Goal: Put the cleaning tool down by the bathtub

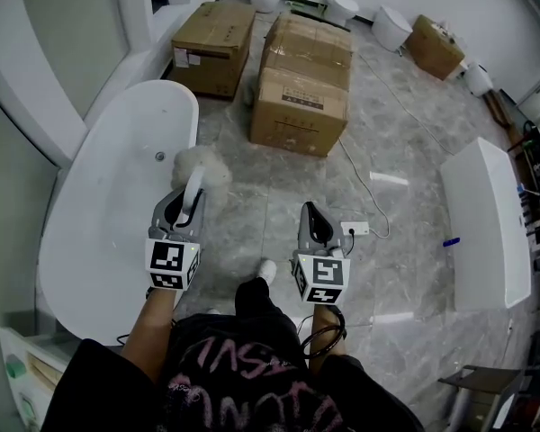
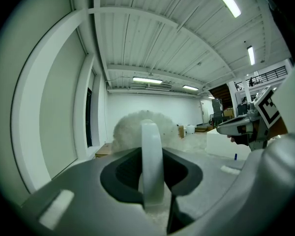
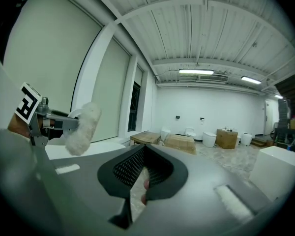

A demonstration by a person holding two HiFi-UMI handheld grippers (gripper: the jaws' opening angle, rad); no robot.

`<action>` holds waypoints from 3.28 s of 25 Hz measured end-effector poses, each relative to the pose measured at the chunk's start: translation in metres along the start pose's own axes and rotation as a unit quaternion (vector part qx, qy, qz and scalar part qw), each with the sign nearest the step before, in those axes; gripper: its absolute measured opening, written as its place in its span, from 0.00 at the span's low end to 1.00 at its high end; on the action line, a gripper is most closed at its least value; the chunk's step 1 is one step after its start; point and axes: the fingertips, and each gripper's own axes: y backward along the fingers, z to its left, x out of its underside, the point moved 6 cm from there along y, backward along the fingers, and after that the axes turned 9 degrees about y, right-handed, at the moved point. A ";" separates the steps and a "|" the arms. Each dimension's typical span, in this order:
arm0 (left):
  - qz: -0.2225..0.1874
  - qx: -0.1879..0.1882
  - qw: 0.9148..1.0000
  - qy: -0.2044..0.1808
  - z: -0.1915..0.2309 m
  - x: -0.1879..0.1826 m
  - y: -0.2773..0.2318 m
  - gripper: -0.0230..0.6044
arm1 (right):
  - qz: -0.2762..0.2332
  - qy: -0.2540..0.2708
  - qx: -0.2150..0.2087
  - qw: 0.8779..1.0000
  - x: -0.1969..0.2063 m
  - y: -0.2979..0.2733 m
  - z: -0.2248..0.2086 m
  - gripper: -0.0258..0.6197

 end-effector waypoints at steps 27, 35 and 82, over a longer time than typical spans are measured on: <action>0.075 -0.045 0.996 -0.016 -0.028 0.010 -0.186 0.18 | 0.031 -0.052 -0.076 0.995 0.053 -0.170 -0.120 0.07; 0.088 -0.048 0.994 -0.030 -0.038 0.008 -0.212 0.18 | 0.034 -0.065 -0.087 0.994 0.062 -0.192 -0.139 0.07; 0.217 -0.007 0.974 0.059 0.036 0.174 -0.266 0.18 | 0.165 -0.092 -0.083 0.978 0.184 -0.268 -0.053 0.08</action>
